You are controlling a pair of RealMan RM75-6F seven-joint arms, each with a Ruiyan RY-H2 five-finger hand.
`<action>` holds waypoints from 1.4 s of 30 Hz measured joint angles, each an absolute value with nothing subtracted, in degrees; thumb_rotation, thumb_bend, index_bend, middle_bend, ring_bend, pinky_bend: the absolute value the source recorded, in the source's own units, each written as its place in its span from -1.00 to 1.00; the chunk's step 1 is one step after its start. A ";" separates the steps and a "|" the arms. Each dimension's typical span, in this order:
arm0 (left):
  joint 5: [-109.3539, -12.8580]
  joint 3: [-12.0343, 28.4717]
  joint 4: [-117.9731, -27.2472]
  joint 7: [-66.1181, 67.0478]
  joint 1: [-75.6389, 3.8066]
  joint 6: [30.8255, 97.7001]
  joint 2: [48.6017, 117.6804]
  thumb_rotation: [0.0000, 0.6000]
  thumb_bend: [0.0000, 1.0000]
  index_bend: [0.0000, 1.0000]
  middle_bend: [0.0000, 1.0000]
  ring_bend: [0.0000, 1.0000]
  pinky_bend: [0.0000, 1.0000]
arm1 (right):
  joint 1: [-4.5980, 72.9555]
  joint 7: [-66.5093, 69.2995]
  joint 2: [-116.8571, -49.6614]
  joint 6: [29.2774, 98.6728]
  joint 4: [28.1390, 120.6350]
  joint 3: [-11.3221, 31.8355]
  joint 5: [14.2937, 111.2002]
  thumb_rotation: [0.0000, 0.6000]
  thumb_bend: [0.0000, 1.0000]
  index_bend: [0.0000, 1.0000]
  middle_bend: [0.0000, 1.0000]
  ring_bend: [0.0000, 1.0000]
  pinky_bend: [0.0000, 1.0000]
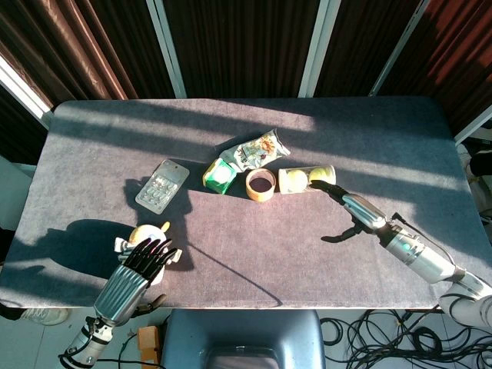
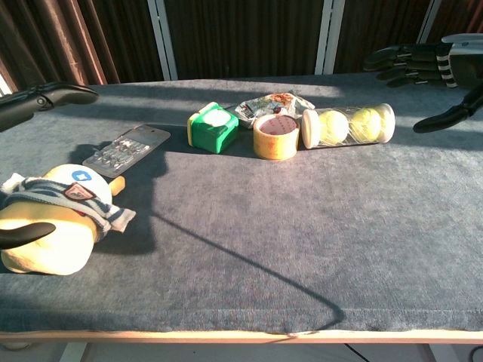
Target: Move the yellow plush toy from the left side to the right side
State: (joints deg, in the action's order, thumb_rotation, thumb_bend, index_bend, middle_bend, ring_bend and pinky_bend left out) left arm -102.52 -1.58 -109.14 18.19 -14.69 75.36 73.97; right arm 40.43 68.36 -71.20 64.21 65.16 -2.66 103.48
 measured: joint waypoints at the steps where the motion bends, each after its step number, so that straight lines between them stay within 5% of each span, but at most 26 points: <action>1: -102.48 -1.57 -109.07 18.27 -14.75 75.36 74.08 1.00 -0.54 -1.00 -1.00 -0.95 -0.84 | 40.59 68.45 -71.26 64.23 65.10 -2.86 103.39 1.00 -1.00 -0.97 -1.00 -1.00 -1.00; 26: -94.71 -0.93 -105.02 19.88 -15.63 72.40 76.93 1.00 -0.54 -1.00 -1.00 -0.97 -0.80 | 38.86 64.26 -69.76 68.58 65.33 -3.60 98.74 1.00 -1.00 -0.97 -1.00 -1.00 -1.00; 42: -79.54 1.26 -102.56 26.34 -18.15 64.96 78.41 1.00 -0.54 -1.00 -1.00 -1.00 -0.76 | 28.11 40.32 -64.71 81.24 73.88 -3.33 97.15 1.00 -1.00 -0.97 -1.00 -1.00 -1.00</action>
